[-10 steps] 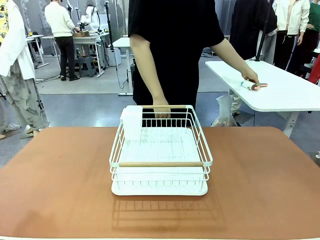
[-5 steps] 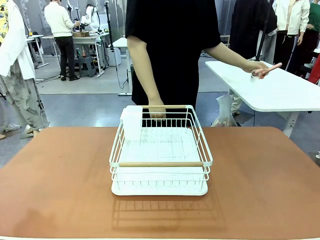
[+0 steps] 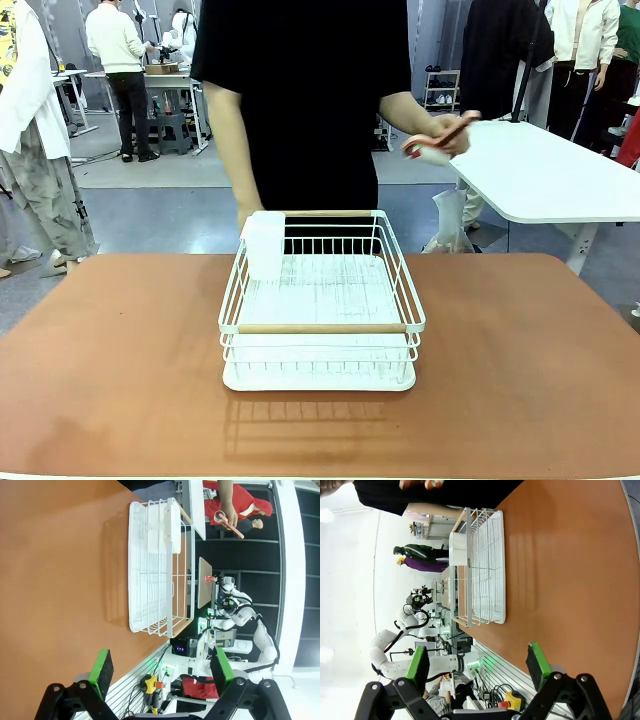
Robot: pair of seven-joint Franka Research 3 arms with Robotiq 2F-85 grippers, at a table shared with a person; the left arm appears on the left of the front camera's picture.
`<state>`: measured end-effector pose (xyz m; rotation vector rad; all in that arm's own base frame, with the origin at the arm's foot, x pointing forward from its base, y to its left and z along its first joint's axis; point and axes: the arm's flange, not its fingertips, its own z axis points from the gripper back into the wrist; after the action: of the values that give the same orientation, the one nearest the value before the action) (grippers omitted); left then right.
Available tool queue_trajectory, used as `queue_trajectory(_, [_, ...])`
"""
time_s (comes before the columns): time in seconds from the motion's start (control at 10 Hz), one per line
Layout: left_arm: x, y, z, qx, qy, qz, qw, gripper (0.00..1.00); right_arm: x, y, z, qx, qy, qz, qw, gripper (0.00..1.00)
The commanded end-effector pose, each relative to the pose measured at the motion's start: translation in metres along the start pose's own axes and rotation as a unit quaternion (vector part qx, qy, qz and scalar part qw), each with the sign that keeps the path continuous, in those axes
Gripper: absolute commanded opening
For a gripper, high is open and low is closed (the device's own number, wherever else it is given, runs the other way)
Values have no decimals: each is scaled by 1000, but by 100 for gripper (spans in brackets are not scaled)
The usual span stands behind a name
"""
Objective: Clean the table.
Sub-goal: Pick up the Lint Roller when the human hands it over.
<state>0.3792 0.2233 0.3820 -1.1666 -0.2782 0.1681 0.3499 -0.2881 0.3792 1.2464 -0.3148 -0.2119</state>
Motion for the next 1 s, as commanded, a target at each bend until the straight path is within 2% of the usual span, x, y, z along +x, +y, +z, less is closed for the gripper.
queue_trajectory(0.0, [0, -2, 3, 4, -5, -4, 1000, 100, -1, 4, 2, -4, -2, 4, 1000, 100])
queue_trajectory(0.9, [0, -2, 3, 4, -5, -4, 1000, 100, -1, 4, 2, -4, -2, 4, 1000, 100])
